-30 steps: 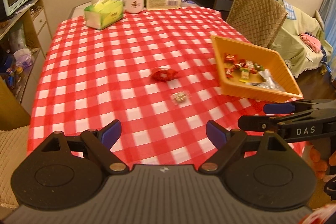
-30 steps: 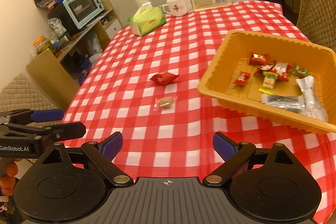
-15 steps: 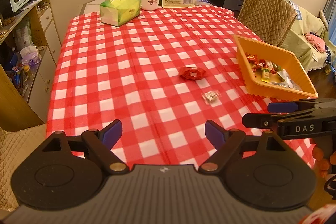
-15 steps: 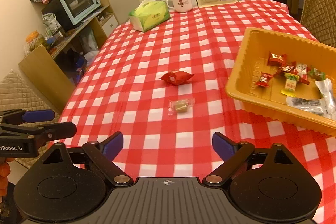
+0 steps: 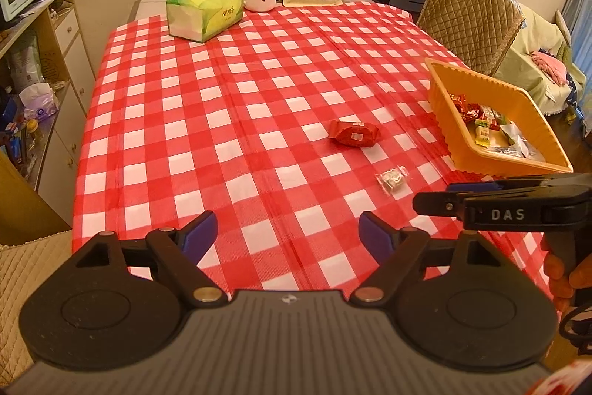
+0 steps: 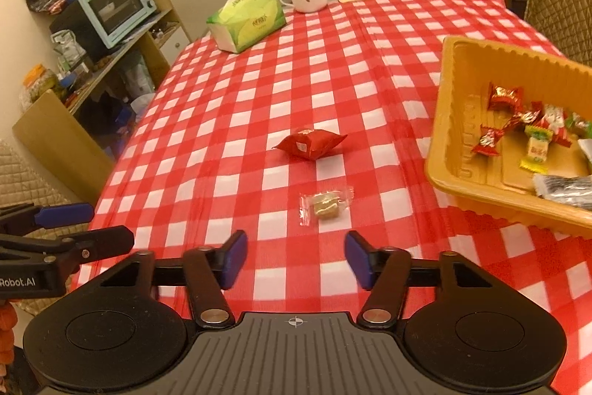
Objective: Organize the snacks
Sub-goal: 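Grasp the clear-wrapped small candy with the right tool, then grasp the red packet with the left tool while the right tool holds the clear candy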
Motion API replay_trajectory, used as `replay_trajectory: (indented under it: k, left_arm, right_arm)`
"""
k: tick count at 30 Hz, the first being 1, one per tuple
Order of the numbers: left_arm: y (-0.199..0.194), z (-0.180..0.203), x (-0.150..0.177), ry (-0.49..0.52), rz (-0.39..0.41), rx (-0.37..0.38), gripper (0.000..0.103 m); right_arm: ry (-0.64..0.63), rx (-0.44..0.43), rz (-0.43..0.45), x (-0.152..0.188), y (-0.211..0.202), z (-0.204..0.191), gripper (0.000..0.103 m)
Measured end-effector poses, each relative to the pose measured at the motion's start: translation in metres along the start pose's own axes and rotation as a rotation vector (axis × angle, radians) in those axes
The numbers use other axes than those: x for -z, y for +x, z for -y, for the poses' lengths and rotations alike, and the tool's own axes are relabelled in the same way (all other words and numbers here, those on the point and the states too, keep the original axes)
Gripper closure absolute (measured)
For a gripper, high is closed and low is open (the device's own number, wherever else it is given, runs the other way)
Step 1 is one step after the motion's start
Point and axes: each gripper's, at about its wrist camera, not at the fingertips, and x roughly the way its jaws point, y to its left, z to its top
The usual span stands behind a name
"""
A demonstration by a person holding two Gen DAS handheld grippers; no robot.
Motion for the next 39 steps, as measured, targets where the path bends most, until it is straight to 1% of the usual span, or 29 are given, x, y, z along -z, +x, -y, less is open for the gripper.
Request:
replay_trajectory:
  k: [4,11,18,21,25,29,31,35,39]
  left_arm:
    - [0.011,-0.003,-0.005,0.011,-0.009,0.008,0.022]
    - [0.030,-0.013,-0.012,0.011,-0.024,0.015,0.023]
    - [0.043,-0.023,-0.017,0.004,-0.040,0.018,0.023]
    - [0.046,-0.027,-0.018,-0.001,-0.042,0.017,0.023]
    - [0.049,-0.032,-0.019,-0.006,-0.045,0.017,0.023]
    - [0.052,-0.033,-0.019,-0.002,-0.048,0.020,0.024]
    - [0.054,-0.033,-0.019,0.003,-0.049,0.022,0.024]
    - [0.057,-0.031,-0.020,0.016,-0.045,0.030,0.024]
    - [0.061,-0.026,-0.024,0.037,-0.042,0.040,0.024]
  right_arm:
    - [0.028,0.020,-0.018,-0.004,0.016,0.002,0.053]
    - [0.062,0.052,-0.043,-0.012,0.040,0.005,0.053]
    - [0.087,0.096,-0.038,-0.021,0.058,0.003,0.054]
    - [0.057,0.123,-0.031,-0.024,0.064,0.000,0.056]
    - [-0.024,0.172,-0.023,-0.025,0.070,-0.007,0.066]
    - [-0.109,0.214,-0.018,-0.022,0.074,-0.015,0.072]
    - [-0.155,0.236,-0.016,-0.019,0.077,-0.018,0.079]
    - [-0.188,0.233,-0.015,-0.017,0.079,-0.017,0.080]
    - [-0.180,0.222,-0.024,-0.018,0.077,-0.015,0.081]
